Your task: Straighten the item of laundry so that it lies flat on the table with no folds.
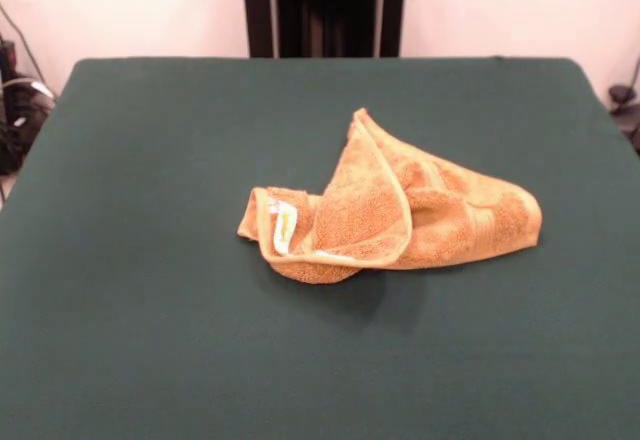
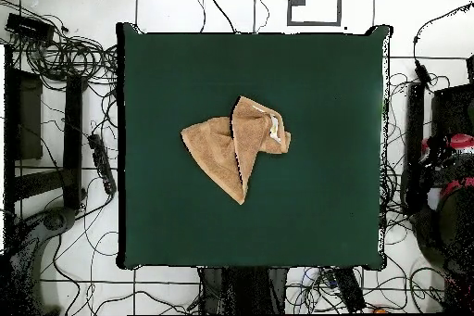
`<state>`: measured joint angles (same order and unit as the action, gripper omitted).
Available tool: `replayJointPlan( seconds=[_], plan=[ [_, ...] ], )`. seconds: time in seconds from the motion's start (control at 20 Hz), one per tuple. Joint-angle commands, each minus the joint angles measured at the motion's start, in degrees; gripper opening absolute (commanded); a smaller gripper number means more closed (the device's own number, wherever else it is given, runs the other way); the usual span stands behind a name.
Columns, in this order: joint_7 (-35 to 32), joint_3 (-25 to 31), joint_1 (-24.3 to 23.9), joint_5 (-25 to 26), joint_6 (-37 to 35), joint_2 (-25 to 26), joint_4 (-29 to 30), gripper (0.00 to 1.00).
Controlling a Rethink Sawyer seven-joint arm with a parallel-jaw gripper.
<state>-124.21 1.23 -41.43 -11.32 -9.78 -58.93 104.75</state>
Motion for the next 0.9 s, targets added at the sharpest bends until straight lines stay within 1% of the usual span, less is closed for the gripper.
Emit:
replayJointPlan(
  seconds=[0.05, 0.15, 0.25, 0.45, 0.6, 0.75, 0.9],
  plan=[
    [19.7, 9.6, -7.1, 6.4, -26.9, 0.2, -6.1, 1.0],
    [20.2, 10.7, -7.7, 8.4, -28.5, 1.4, -9.0, 1.0],
    [19.7, 11.4, -7.9, 9.7, -28.5, 1.7, -9.4, 1.0],
    [15.2, 13.7, -8.1, 11.9, -25.1, 1.7, -5.9, 1.0],
    [13.1, 15.7, -8.5, 11.7, -23.4, 2.6, -3.4, 1.0],
    [10.0, 16.5, -8.1, 12.2, -21.6, 3.3, -2.1, 1.0],
    [6.5, 15.6, -6.9, 12.8, -20.1, 3.7, -1.7, 1.0]
  ],
)
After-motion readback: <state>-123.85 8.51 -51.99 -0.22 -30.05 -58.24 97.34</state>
